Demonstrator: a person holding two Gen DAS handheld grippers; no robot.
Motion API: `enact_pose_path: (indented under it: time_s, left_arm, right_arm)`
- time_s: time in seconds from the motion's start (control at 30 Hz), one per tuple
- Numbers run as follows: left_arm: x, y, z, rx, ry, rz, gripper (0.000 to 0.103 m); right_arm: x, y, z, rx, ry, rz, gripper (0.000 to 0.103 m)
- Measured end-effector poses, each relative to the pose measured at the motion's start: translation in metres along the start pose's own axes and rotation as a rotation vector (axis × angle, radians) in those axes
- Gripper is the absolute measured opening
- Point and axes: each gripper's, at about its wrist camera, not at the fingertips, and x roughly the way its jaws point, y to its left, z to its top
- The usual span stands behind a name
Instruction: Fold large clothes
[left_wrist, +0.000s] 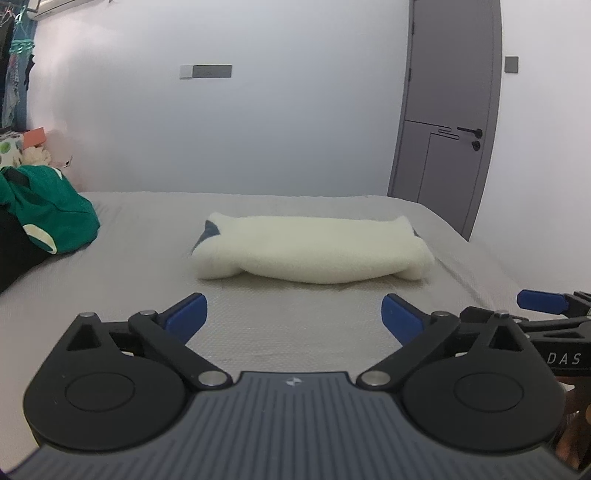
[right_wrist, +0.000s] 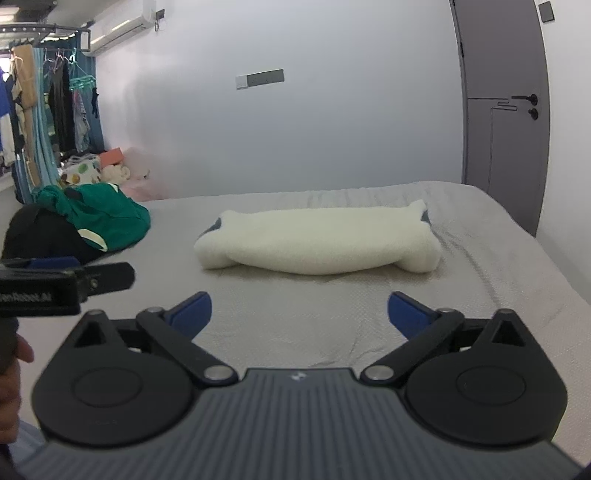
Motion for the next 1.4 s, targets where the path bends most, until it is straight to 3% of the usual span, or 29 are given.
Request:
enact_pose_path:
  time_s: [0.6,1.4]
  left_arm:
    - [0.001,0.004,-0.002,-0.042,0.027,0.038,0.103]
    - [-0.009,0.003,-0.002,-0.045,0.005,0.027,0.103]
  right_arm:
    - [0.000,0.003,-0.001,-0.010,0.008,-0.022,0.103]
    - [0.005,0.003,-0.003,-0.006,0.015,-0.029,0.103]
